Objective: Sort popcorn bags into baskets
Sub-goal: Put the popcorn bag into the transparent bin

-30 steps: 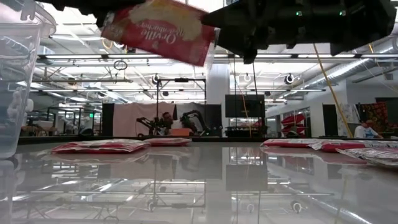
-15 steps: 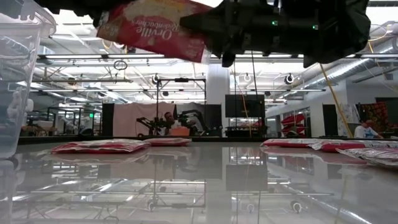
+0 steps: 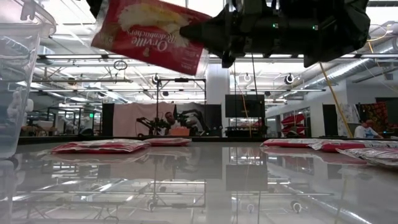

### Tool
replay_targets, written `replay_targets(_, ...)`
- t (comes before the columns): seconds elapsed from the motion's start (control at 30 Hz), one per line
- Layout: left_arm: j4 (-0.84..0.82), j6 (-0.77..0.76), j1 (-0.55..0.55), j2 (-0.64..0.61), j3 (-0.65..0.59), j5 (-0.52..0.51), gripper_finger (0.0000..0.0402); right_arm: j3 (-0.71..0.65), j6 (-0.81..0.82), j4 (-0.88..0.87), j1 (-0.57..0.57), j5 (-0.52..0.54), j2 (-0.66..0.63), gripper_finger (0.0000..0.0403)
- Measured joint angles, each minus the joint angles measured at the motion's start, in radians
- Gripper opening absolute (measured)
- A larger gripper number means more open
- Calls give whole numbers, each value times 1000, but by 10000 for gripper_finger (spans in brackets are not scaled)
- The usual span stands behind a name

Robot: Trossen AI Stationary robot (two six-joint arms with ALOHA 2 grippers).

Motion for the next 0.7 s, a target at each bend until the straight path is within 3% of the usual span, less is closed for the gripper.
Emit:
replay_targets(0.1, -236, -79, 24, 17, 117, 9, 178, 0, 13, -32, -6, 1, 0, 6)
replay_targets(0.2, -404, -125, 56, 65, 203, 86, 205, 0, 25, -56, -14, 2, 0, 4)
replay_targets(0.33, -472, -156, 106, 150, 270, 161, 221, 0, 27, -68, -24, 2, 0, 4)
replay_targets(0.47, -510, -135, 161, 253, 315, 189, 213, 0, 26, -63, -34, 4, 0, 4)
replay_targets(0.7, -658, -101, 224, 372, 438, 268, 164, 1, 24, -76, -45, 3, -1, 4)
